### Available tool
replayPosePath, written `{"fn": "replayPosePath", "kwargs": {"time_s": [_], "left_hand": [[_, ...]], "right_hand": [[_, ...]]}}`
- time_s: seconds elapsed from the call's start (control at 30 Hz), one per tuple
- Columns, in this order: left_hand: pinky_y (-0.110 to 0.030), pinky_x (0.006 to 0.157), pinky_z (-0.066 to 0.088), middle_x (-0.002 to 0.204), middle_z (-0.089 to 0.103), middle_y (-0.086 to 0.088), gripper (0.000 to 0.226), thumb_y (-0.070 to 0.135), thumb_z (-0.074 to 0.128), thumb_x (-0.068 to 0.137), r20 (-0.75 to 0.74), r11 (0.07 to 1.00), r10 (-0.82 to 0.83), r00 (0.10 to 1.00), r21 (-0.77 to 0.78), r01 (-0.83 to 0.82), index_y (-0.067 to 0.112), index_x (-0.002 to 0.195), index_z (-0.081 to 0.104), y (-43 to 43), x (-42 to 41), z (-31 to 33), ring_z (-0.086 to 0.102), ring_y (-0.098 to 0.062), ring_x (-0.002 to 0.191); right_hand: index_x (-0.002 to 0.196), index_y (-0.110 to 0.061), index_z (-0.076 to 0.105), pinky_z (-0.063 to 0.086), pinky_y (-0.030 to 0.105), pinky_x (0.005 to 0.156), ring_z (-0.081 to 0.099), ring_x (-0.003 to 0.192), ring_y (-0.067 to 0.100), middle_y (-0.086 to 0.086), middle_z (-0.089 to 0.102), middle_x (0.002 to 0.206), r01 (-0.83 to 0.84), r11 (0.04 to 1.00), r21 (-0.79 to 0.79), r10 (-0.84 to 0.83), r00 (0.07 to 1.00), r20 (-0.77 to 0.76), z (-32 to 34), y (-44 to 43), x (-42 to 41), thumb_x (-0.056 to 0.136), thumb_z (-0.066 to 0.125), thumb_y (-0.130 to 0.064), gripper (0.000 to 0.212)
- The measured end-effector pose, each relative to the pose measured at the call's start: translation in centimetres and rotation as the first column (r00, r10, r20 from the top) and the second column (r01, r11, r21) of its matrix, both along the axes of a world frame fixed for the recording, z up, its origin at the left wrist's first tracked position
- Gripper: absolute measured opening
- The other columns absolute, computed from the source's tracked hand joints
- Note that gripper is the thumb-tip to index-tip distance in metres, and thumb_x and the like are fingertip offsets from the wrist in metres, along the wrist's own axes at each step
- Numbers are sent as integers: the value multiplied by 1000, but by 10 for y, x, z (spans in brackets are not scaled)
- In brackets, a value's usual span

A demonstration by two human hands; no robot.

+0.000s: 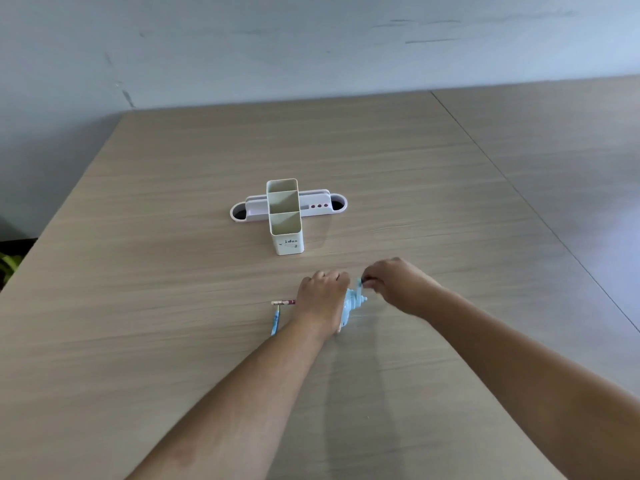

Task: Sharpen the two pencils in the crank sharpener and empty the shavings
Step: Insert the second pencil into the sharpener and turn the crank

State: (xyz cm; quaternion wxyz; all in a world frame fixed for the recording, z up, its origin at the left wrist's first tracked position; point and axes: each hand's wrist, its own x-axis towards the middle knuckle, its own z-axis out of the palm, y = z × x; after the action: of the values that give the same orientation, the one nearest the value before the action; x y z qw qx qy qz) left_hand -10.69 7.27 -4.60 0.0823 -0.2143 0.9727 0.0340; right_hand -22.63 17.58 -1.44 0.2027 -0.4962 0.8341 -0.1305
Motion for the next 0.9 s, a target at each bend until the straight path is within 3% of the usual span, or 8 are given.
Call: {"fn": "replayPosePath", "kwargs": {"time_s": [0.07,0.27,0.4,0.5,0.57,0.7,0.9], "left_hand": [[-35,89,42,122,54,-2,72,18,84,63,7,1000,7,1000,14,-7,15,123,44,0,-1,-2,52,-25,113],[-33,89,43,122,55,-3,63,15,81,66,-30,996,89,996,21,-88,14,118,45,2,-3,-6,51,-24,114],[-33,89,43,121,56,-4,59,11,77,69,-44,998,67,997,22,-66,13,119,45,2,-1,-5,53,-25,112],[-33,87,43,119,56,-2,57,13,76,70,-52,1000,8,999,6,-8,14,118,45,1,0,0,54,-25,110],[-34,87,43,118,56,-2,57,14,76,69,-41,1000,7,999,12,-6,15,118,46,2,1,1,54,-25,110],[-33,85,44,119,56,-3,55,13,75,70,-49,995,100,994,21,-99,15,117,46,5,-1,0,53,-25,110],[-33,84,45,118,57,-4,56,7,74,71,-64,997,81,995,12,-80,13,119,46,6,1,-1,53,-25,108]], "right_hand": [[105,-9,68,46,35,85,59,100,27,11,66,103,32,999,-32,-33,999,-43,-16,-16,-12,94,49,-22,25],[107,-14,63,43,37,89,52,106,29,7,62,109,21,997,80,-12,994,-109,-77,4,12,93,45,-18,23],[103,-25,63,36,30,84,51,104,21,-3,61,105,-120,989,86,135,972,-192,-40,36,28,96,40,-32,25],[104,-31,64,34,32,83,52,105,20,-8,62,108,-75,997,-18,66,949,-309,-11,15,5,96,40,-36,26],[107,-32,64,33,33,84,51,108,21,-8,62,113,6,1000,-1,-6,952,-306,-17,-12,-11,96,40,-37,26],[111,-24,60,34,36,92,50,113,25,1,61,118,40,976,214,29,950,-310,-64,-18,2,94,41,-24,26],[98,-31,64,33,34,85,53,105,19,-5,60,107,-108,976,190,144,972,-186,-22,30,21,95,40,-34,24]]}}
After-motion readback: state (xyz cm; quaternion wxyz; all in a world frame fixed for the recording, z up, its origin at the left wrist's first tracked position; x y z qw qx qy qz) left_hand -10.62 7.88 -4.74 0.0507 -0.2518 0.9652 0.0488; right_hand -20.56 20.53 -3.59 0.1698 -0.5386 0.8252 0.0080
